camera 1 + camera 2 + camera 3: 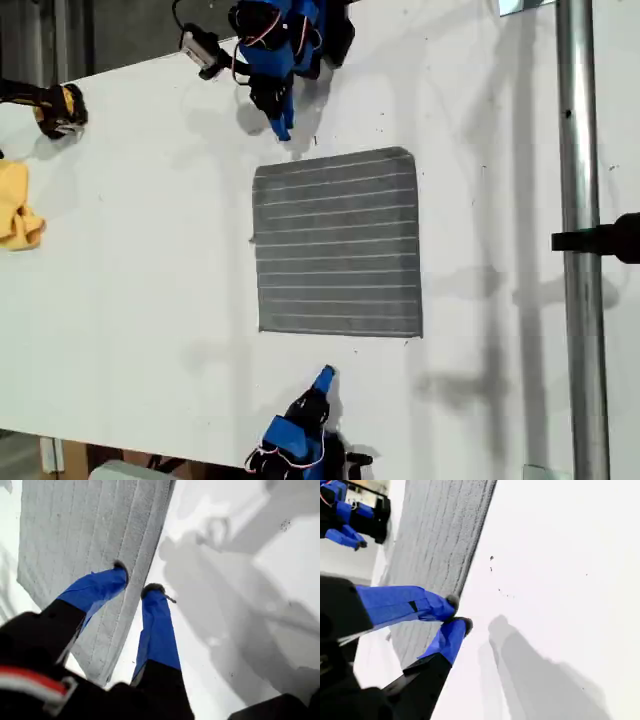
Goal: Grasp corners of a towel and fold twice.
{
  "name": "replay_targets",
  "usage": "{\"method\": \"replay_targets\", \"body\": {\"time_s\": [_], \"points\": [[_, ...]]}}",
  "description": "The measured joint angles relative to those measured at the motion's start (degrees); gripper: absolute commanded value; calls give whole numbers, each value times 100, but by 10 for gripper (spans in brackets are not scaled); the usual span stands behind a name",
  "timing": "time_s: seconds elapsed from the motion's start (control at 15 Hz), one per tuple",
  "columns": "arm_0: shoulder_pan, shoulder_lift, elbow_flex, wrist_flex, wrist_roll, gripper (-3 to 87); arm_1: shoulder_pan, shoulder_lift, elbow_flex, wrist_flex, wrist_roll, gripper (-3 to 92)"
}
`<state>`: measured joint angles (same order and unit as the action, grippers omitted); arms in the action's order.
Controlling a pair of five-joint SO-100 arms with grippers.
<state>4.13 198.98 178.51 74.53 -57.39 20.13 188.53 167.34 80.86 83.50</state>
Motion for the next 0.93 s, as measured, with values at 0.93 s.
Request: {"method": "replay_targets", "body": {"time_s": [0.93], "points": [[-1178, 0, 9, 35, -2479, -13, -3929, -6548, -4720, -773, -79, -2]]}}
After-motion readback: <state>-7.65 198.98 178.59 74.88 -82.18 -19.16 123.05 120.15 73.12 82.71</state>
